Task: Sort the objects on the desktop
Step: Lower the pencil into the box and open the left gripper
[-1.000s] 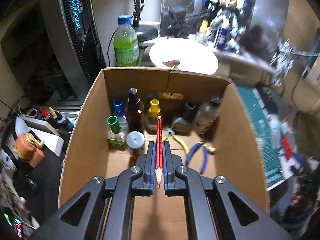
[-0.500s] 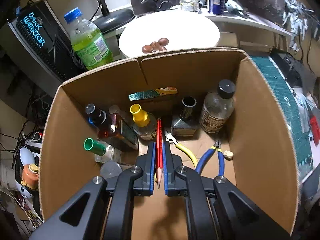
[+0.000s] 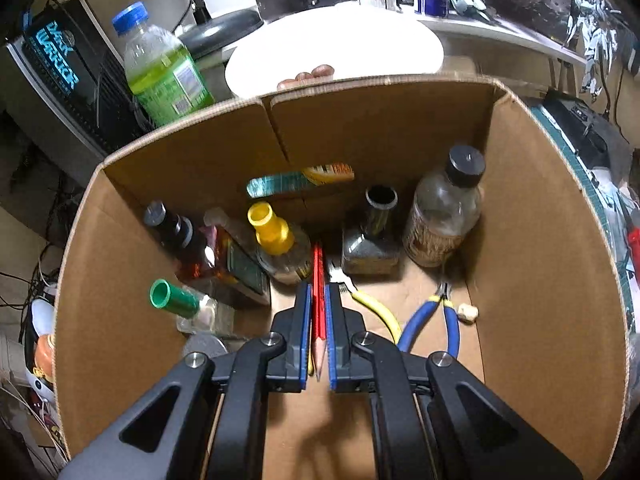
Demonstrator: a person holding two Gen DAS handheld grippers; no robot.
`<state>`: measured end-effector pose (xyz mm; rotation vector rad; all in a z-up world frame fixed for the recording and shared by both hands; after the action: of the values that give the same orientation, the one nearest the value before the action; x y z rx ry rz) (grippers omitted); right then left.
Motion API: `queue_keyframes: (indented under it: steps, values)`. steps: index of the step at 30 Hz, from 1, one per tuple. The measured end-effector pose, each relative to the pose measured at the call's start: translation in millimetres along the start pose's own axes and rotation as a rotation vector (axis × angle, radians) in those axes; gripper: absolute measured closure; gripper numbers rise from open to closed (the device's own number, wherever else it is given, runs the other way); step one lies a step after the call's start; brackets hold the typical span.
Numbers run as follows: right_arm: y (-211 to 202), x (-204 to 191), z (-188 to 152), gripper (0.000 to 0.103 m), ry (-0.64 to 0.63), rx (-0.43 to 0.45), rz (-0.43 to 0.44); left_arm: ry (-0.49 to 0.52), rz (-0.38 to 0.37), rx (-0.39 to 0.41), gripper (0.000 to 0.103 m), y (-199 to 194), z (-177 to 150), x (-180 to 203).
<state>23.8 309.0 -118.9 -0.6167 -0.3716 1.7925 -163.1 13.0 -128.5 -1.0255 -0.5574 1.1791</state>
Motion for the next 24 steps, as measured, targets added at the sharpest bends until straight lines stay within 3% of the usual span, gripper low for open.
queue_keyframes:
  steps: [8, 12, 17, 21, 22, 24]
  values:
    - [0.7, -5.2, 0.5, 0.03, -0.009, -0.006, -0.002, -0.028, -0.1, -0.187, 0.094, 29.5, -32.1, 3.2]
    - [-0.8, -7.9, 1.0, 0.03, -0.01, -0.002, 0.002, -0.022, -0.087, -0.177, 0.094, 27.0, -32.3, 2.5]
    - [-0.7, -8.7, -0.1, 0.03, -0.016, -0.011, -0.005, -0.024, -0.017, -0.043, 0.094, -11.3, -15.8, -1.9]
    - [-3.1, -7.3, 1.9, 0.03, -0.011, -0.001, -0.005, -0.06, 0.026, 0.111, 0.09, -60.7, -10.4, -1.9]
    - [-4.1, -7.5, 2.9, 0.03, -0.013, 0.002, -0.007, -0.075, 0.026, 0.141, 0.086, -71.8, -11.8, -1.8]
    - [-6.2, -8.1, 4.7, 0.03, -0.016, 0.009, -0.005, -0.107, 0.032, 0.2, 0.058, -91.2, -13.5, -2.3]
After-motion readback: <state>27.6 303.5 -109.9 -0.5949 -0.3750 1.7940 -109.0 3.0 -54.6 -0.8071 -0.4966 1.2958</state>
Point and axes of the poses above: each gripper's, at about its wrist camera, not at the fingertips, and y roughly the way its jaws point, x to its right, z to its top, the point moved 4 cm from there along y, roughly the way its jaws point, and after that the axes turned 3 degrees about x, right-handed, at the moved point
